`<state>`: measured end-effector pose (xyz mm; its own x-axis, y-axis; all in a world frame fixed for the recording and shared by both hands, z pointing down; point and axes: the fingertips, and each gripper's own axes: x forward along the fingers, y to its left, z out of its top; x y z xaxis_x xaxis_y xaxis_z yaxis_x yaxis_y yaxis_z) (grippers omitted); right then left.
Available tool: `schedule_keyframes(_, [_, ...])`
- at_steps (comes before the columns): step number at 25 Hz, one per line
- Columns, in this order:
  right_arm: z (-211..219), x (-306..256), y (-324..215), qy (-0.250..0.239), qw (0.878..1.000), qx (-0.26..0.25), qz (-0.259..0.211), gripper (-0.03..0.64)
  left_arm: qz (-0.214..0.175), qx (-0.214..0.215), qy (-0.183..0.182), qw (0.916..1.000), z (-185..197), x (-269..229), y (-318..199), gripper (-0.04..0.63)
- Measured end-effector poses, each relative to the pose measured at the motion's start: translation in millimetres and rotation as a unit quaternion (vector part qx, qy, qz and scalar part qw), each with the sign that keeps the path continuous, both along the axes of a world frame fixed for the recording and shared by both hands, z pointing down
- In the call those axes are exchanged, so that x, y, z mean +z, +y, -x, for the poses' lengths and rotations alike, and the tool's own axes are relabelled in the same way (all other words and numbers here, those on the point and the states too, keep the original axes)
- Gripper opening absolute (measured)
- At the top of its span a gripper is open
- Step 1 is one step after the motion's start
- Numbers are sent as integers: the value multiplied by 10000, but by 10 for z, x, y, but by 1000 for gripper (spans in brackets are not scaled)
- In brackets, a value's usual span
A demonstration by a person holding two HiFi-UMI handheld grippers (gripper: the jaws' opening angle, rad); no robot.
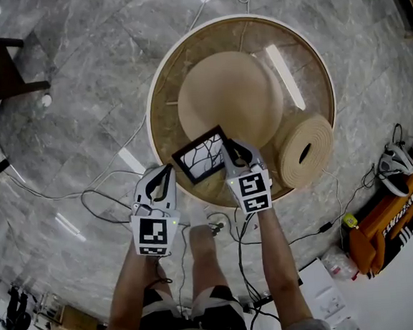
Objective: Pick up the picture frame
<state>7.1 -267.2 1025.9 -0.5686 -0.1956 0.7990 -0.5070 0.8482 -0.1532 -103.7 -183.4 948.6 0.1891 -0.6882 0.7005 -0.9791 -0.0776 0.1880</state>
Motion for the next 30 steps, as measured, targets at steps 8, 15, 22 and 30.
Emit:
schedule_keyframes(8, [-10,1,23,24,9999,109,-106,64,-15,-35,-16,10000,35,4,56,20])
schedule_keyframes(15, [-73,-32,70,-13,9989,437,-147,63,-94,-106,-43,9999,112,-56,73,20])
schedule_keyframes(22, [9,-373,-14,-163,9972,576,-451,63,-245,-90,-126,9996,191,-293,45,20])
schedule_keyframes(30, [16,-1033,-179,-382,9927,816,-797,61,-526,32,-281,9982,292,-901,-118,19])
